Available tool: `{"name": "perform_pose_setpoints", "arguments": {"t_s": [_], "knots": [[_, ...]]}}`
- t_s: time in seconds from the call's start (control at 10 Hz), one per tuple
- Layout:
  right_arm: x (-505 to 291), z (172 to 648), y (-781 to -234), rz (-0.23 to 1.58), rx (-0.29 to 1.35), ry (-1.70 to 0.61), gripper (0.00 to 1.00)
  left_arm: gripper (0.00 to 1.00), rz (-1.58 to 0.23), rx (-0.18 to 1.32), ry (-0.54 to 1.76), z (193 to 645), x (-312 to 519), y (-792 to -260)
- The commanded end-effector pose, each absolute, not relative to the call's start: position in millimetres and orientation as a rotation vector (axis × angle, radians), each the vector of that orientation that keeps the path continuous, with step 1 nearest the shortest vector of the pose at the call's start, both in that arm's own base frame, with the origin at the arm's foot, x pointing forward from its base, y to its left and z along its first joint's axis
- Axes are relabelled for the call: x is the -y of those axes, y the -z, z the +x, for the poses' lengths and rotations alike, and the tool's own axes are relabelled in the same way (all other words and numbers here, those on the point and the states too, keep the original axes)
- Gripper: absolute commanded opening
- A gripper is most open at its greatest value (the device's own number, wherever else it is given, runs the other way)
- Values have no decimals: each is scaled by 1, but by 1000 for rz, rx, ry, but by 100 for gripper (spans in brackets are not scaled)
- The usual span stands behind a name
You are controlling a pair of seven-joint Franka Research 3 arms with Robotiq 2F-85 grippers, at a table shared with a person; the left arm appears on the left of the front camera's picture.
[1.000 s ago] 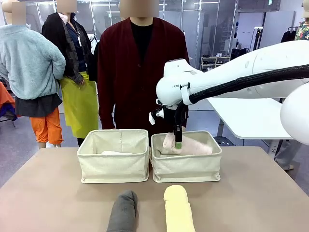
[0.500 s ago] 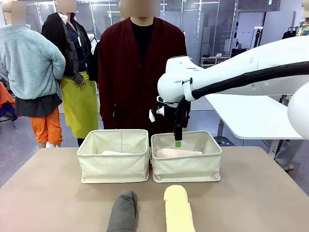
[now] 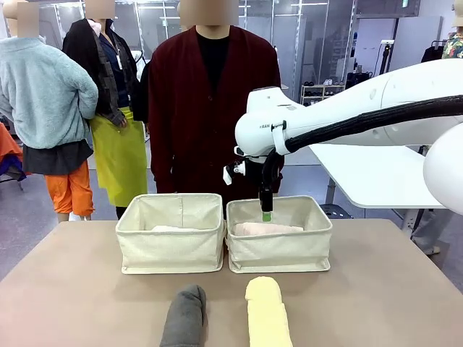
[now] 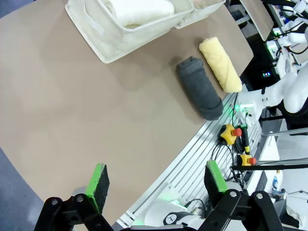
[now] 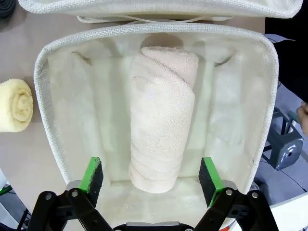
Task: Divide the towels into two baskets.
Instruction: Pick up one hotel-folded towel from the bottom of the table and place it in the Fabric basket indicated by the person.
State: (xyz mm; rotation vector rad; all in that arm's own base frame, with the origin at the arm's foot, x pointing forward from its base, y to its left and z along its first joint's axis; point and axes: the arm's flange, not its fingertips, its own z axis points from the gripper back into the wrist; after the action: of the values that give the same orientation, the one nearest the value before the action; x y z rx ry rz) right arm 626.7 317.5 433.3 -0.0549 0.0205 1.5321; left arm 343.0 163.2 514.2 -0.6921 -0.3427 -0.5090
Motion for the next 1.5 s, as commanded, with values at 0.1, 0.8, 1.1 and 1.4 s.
{"name": "perform_pose_setpoints", "arguments": {"t_s": [0.1, 0.8, 1.1, 1.4], "knots": [[-319, 627, -436, -70, -31, -1538, 100, 100, -682, 346, 505, 340, -163, -514], [-256, 552, -490, 76, -2, -1398, 100, 100, -682, 346, 505, 340, -163, -514], [-170, 484, -503, 287, 116, -1202, 100, 100, -682, 346, 505, 340, -163, -514], [-108, 445, -497, 572, 224, -1034, 100, 100, -682, 346, 505, 340, -163, -514]]}}
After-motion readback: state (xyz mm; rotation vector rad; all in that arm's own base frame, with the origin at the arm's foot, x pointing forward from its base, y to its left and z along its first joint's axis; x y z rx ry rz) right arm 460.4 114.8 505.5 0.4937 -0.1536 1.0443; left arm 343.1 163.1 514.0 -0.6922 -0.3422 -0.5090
